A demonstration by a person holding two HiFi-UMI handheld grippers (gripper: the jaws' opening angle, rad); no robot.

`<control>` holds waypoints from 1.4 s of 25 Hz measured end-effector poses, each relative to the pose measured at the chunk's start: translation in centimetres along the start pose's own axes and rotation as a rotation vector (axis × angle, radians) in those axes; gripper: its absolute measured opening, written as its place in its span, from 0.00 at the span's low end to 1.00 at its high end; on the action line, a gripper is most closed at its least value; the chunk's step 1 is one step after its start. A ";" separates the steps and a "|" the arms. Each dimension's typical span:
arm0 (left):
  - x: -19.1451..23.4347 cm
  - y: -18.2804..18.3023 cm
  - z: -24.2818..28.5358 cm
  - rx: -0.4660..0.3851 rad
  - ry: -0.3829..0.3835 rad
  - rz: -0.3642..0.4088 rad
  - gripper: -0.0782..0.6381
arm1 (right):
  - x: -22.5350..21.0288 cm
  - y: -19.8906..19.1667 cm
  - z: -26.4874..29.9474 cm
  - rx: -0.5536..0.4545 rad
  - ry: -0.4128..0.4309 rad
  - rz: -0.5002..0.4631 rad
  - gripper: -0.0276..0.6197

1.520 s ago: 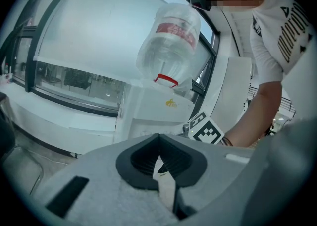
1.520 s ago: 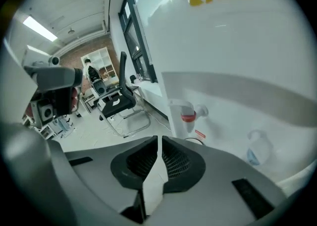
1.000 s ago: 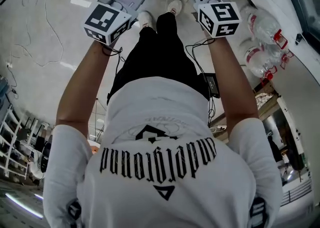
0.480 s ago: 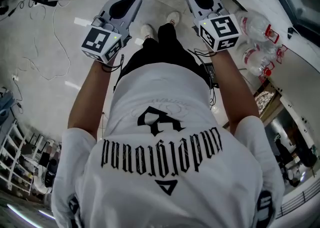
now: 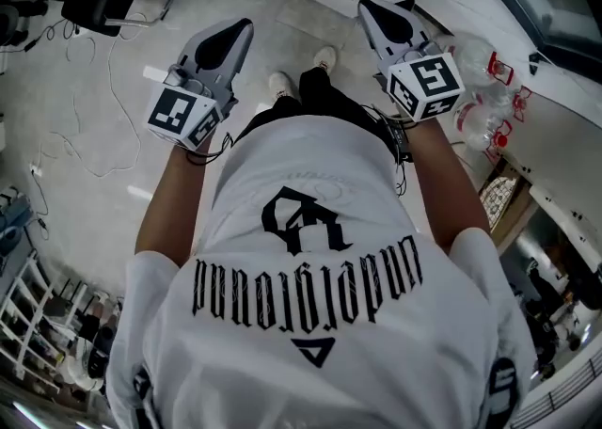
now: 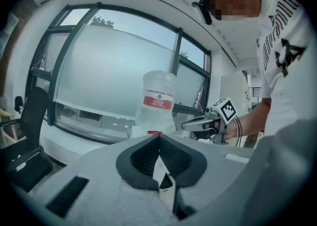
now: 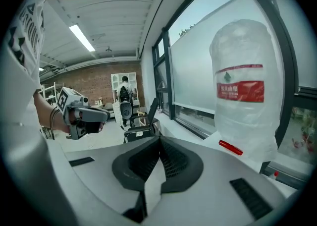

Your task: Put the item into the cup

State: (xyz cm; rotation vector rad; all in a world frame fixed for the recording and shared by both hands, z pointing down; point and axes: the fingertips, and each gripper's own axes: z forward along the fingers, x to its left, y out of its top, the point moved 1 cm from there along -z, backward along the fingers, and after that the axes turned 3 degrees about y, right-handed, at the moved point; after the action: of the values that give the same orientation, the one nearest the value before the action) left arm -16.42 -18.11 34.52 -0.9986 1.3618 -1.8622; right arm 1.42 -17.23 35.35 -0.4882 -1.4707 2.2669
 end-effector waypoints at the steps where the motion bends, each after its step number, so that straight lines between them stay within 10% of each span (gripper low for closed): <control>1: 0.0 0.2 -0.5 0.000 0.000 0.003 0.13 | 0.2 0.5 -0.4 -0.007 -0.003 -0.004 0.07; 35: -0.8 9.3 -5.8 -0.119 -0.024 0.041 0.13 | 5.1 9.0 -7.4 -0.124 -0.058 -0.099 0.07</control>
State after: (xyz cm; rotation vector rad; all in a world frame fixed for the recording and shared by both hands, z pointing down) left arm -20.54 -17.18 24.40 -1.0407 1.4826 -1.7504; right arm -0.55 -12.22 23.80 -0.3801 -1.6342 2.1392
